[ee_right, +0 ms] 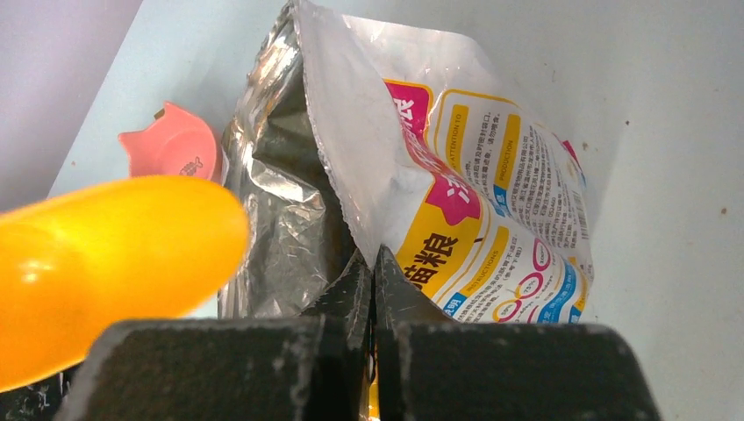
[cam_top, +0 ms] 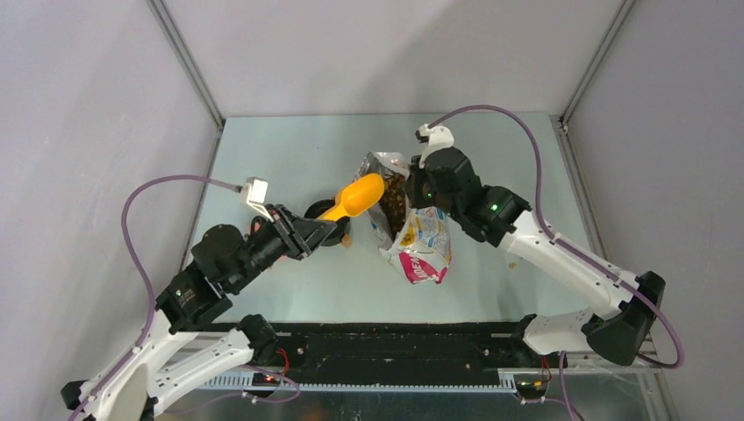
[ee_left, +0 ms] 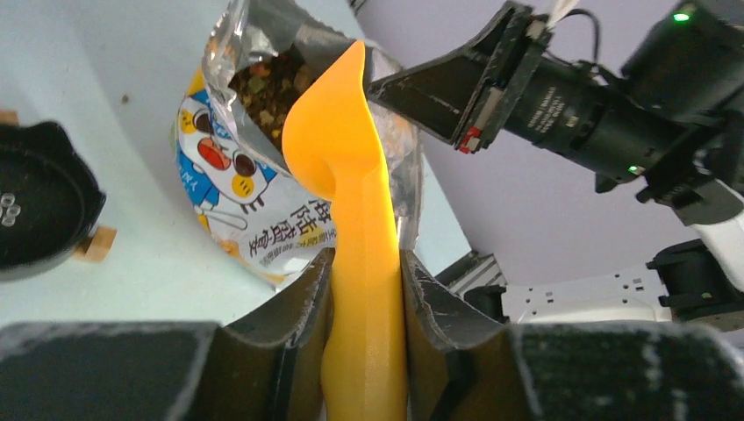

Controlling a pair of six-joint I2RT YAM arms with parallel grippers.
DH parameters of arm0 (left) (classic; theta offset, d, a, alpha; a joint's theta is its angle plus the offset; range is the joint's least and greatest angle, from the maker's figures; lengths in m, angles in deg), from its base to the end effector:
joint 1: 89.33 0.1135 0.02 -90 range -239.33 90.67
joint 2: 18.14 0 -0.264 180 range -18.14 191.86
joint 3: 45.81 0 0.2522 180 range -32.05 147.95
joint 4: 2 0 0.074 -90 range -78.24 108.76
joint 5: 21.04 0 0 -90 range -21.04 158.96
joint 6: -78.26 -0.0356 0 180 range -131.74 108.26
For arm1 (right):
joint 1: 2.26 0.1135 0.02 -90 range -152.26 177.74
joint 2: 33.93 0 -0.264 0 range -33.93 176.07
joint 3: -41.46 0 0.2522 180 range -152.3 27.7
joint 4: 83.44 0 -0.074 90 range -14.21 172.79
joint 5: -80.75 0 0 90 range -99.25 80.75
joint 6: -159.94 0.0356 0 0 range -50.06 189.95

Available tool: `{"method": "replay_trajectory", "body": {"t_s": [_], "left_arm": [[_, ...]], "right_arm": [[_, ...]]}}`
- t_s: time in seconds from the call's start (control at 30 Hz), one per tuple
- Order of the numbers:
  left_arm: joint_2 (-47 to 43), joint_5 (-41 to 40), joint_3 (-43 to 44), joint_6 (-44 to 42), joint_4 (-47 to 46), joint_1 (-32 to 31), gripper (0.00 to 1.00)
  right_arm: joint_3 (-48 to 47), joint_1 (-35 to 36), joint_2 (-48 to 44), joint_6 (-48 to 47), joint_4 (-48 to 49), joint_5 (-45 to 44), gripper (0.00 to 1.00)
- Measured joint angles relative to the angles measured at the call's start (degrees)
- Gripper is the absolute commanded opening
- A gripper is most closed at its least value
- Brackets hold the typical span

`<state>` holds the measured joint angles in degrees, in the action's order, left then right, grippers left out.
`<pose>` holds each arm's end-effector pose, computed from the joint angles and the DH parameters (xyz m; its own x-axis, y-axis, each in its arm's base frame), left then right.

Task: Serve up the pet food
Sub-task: Collect the pet food from the pet food bag.

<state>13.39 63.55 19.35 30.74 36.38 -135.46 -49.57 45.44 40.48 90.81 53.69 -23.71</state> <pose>0.0814 -0.0799 0.3822 -0.4830 -0.4677 -0.7403 0.4425 0.5991 -0.6673 0.2004 0.2070 0.3919 -0.4796 -0.0145 -0.8774 -0.4223 0.8803 0.2163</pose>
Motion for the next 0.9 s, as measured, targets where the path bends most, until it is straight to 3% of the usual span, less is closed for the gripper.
{"method": "replay_trajectory", "body": {"t_s": [0.23,0.9], "left_arm": [[6.08,-0.26,6.6,5.31,11.8,0.04,0.0],[33.24,10.58,24.44,12.13,24.61,4.04,0.0]], "right_arm": [[0.0,5.92,1.36,-0.72,2.45,-8.83,0.0],[1.88,10.71,1.97,-5.14,6.8,-16.13,0.0]]}}
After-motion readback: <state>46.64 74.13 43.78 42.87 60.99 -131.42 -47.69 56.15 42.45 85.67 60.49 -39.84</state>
